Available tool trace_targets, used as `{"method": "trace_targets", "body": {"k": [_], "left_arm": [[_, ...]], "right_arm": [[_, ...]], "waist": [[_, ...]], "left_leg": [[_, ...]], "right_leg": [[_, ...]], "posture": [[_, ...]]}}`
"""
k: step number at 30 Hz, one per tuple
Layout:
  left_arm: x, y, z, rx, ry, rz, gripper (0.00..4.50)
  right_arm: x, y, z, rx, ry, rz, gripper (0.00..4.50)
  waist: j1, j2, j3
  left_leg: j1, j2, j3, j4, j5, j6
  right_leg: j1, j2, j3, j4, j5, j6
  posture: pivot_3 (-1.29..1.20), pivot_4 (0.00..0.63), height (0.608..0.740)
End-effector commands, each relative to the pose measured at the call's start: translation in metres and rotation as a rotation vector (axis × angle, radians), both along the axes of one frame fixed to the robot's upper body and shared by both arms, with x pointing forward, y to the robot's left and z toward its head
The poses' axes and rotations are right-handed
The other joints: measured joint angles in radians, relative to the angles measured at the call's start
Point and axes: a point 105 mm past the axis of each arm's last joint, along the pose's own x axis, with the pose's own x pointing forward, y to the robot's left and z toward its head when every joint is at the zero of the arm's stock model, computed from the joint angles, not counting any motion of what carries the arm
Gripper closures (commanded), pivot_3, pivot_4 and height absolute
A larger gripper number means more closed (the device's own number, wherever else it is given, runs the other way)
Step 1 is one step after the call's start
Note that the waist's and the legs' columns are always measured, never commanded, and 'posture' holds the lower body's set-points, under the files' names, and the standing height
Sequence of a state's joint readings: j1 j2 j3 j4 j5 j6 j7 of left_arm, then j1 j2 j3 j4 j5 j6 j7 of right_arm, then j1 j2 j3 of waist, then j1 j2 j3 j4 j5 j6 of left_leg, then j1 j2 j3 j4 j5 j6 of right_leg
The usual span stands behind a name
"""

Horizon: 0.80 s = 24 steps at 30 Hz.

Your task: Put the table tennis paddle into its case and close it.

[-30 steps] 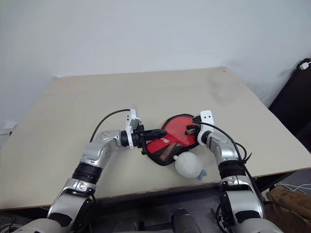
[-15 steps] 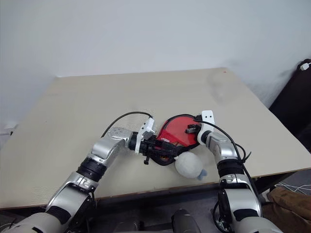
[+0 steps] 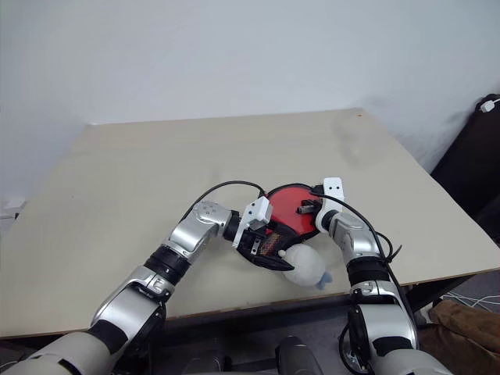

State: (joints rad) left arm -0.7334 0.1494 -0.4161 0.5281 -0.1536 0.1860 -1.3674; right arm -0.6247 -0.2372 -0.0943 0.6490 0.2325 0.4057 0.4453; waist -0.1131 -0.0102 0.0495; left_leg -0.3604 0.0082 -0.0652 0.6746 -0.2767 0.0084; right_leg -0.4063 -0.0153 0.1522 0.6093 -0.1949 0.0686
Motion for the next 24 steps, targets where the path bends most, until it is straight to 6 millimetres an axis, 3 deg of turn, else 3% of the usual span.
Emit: {"method": "trace_targets", "body": {"k": [1,11,17,21,24], "left_arm": [[0.005,-0.008,0.006,0.022,-0.065,-0.015,0.04],[-0.003,-0.015,-0.018,0.124,-0.104,-0.067,0.04],[-0.001,-0.015,-0.021,0.126,-0.12,-0.049,0.04],[-0.001,-0.015,-0.02,0.115,-0.124,-0.05,0.78],[-0.002,-0.014,-0.02,0.107,-0.122,-0.057,1.66]], "right_arm": [[0.001,0.0,0.001,0.004,-0.006,-0.009,4.5],[0.001,0.003,0.002,0.003,-0.008,-0.006,4.5],[0.0,0.003,0.0,0.002,-0.005,-0.003,4.5],[0.0,0.004,0.0,0.003,-0.006,-0.001,4.5],[0.0,0.005,-0.001,0.003,-0.005,0.0,4.5]], "waist": [[0.0,0.0,0.0],[0.0,0.0,0.0],[0.0,0.0,0.0],[0.0,0.0,0.0],[-0.001,0.0,0.0]], "left_leg": [[0.0,0.0,0.0,0.0,0.0,0.0],[0.0,0.0,0.0,0.0,0.0,0.0],[0.0,0.0,0.0,0.0,0.0,0.0],[0.0,0.0,0.0,0.0,0.0,0.0],[0.0,0.0,0.0,0.0,0.0,0.0]], "right_leg": [[0.0,0.0,0.0,0.0,0.0,0.0],[0.0,0.0,0.0,0.0,0.0,0.0],[0.0,0.0,0.0,0.0,0.0,0.0],[0.0,0.0,0.0,0.0,0.0,0.0],[0.0,0.0,0.0,0.0,0.0,0.0]], "posture": [[0.0,0.0,0.74],[0.0,0.0,0.74],[0.0,0.0,0.74],[0.0,0.0,0.74],[0.0,0.0,0.74]]}}
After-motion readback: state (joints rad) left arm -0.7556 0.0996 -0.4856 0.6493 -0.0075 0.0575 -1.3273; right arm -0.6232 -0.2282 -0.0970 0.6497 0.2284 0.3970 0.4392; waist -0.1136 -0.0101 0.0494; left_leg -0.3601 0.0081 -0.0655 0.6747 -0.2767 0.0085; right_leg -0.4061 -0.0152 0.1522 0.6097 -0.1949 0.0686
